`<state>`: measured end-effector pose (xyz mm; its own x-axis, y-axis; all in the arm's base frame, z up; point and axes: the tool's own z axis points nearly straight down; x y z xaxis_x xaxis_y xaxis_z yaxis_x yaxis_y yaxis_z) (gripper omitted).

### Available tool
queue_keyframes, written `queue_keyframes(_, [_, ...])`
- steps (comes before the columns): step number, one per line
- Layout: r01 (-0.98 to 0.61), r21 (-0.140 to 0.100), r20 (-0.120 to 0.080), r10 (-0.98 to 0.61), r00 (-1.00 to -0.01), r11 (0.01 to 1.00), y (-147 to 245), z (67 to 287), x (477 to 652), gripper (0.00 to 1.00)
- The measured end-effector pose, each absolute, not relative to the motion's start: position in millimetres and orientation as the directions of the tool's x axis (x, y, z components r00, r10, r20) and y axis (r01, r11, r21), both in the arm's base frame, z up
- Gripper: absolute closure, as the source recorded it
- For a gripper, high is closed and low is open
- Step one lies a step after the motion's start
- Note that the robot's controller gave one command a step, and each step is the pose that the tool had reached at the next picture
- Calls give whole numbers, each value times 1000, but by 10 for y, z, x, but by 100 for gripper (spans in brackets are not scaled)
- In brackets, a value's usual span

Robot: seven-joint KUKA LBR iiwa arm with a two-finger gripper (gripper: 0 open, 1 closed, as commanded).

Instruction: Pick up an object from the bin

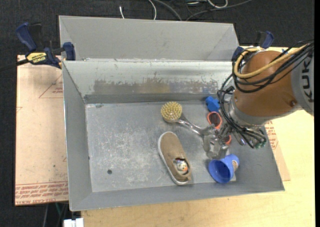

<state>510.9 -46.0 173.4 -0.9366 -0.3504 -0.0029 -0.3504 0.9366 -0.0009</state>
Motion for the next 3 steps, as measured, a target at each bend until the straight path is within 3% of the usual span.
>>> queue_keyframes(1, [-489, -1, -4, -489, -873, 873, -390, 1427, 5196, 100])
queue_keyframes(2, [-665, -1, -5, -665, -747, 747, -144, 1426, 5289, 100])
queue_keyframes(3, [-759, -1, -2, -759, -651, 651, 138, 900, 5289, 0])
